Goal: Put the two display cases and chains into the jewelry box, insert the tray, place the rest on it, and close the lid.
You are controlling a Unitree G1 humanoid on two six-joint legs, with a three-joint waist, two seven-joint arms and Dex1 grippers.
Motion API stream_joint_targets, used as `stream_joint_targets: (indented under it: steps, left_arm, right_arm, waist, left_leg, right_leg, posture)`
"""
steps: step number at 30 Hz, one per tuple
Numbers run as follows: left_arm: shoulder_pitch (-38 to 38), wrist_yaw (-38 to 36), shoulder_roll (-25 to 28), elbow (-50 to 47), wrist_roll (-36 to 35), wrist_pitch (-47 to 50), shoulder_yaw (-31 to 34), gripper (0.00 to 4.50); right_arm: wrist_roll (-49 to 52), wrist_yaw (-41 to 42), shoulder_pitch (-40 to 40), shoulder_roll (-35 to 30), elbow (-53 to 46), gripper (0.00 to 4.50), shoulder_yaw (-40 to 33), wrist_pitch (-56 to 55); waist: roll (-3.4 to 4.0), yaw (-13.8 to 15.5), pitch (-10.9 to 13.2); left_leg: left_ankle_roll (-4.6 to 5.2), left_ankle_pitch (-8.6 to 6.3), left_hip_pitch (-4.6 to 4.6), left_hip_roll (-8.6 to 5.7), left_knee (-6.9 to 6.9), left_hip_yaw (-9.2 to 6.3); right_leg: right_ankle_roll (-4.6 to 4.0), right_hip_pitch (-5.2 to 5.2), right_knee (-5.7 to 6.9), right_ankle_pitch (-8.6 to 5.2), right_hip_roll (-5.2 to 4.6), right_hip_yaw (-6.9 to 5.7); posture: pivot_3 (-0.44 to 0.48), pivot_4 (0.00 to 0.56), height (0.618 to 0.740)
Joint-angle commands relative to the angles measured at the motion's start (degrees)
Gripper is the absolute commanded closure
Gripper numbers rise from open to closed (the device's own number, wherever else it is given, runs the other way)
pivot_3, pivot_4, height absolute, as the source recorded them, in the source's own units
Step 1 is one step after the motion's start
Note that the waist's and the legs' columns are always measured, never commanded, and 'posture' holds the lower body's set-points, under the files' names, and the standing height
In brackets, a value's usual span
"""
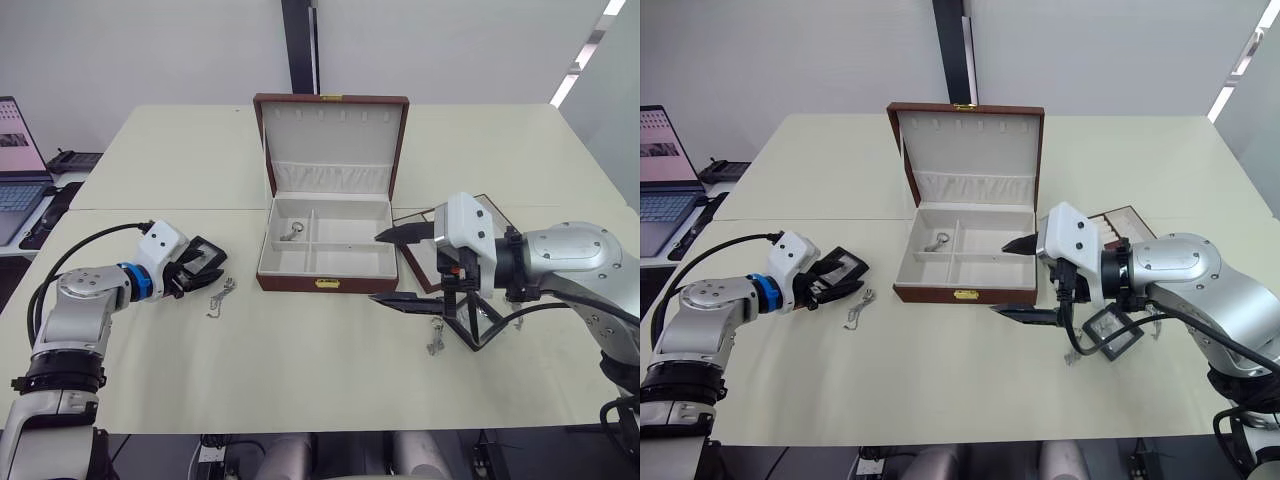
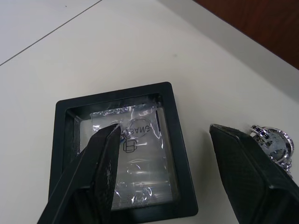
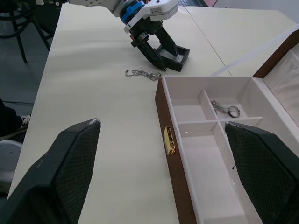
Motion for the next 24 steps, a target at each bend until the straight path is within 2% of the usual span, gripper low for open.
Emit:
stream_joint_targets:
  steps: [1, 5, 8, 19, 24]
  left_arm:
    - [-1.34, 0.36, 0.21, -0.67, 0.31, -0.59, 0.44, 2.28]
    - [-1.37, 0.36, 0.14, -0.45, 0.35, -0.52, 0.49, 3.64]
    - [-1.5, 0.29, 0.03, -0.03, 0.15, -0.47, 0.71, 4.48]
    - [-1.87, -1.37, 1.85, -1.22, -3.09, 0.48, 4.15, 4.48]
    - [-1.26, -6.36, 5.27, -4.97, -7.63, 1.79, 7.72, 4.48]
  right_arm:
    - [0.13, -0.26, -0.47, -0.1, -1.85, 0.0, -0.63, -0.13]
    - [0.19, -0.37, -0.42, -0.04, -1.99, 0.0, -0.61, -0.01]
    - [0.23, -0.53, -0.46, -0.05, -2.12, 0.0, -0.7, 0.13]
    - [0.22, -0.96, -0.65, -0.05, -2.18, 0.0, -1.05, 0.39]
    - [-0.04, -1.05, -0.26, -0.2, -2.0, 0.0, -1.27, -0.07]
  waist:
    - [0.0, 0.0, 0.0]
    - [0.0, -0.01, 0.0]
    - [0.0, -0.01, 0.0]
    - [-0.01, -0.02, -0.01]
    - [-0.03, -0.03, -0.01]
  left_leg:
    - [0.0, 0.0, 0.0, 0.0, 0.0, -0.01]
    - [0.0, 0.0, 0.0, 0.0, 0.0, 0.0]
    - [0.0, 0.0, 0.0, 0.0, 0.01, 0.0]
    - [0.0, 0.0, 0.0, 0.0, 0.02, -0.01]
    - [-0.01, 0.0, -0.01, 0.02, 0.02, -0.02]
  right_leg:
    - [0.0, 0.0, 0.01, 0.0, 0.0, -0.01]
    - [0.0, 0.0, 0.01, 0.0, 0.0, 0.0]
    - [0.0, 0.0, 0.01, 0.0, 0.0, -0.01]
    - [0.0, 0.0, 0.03, 0.0, 0.0, 0.0]
    - [0.0, -0.02, 0.04, 0.0, 0.0, -0.01]
  posture:
    - [0.0, 0.15, 0.74]
    - [0.0, 0.15, 0.74]
    - [0.0, 0.15, 0.74]
    - [0.0, 0.15, 0.74]
    - [0.0, 0.15, 0.74]
